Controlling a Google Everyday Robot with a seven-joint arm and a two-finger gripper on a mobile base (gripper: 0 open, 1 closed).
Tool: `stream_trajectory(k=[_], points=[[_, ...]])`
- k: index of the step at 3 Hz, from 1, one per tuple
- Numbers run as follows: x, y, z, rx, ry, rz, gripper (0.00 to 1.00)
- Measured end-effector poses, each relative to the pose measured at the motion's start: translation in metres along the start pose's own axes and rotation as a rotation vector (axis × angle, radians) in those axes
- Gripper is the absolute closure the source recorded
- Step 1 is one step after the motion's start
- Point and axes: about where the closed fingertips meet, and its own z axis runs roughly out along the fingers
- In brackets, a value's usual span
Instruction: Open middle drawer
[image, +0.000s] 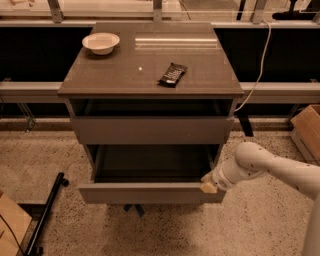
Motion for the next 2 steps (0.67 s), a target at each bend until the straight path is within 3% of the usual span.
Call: stream_trajectory(k=[2], points=[[0.0041, 0.0083, 0.0026, -0.022, 0.034, 0.002, 0.58]])
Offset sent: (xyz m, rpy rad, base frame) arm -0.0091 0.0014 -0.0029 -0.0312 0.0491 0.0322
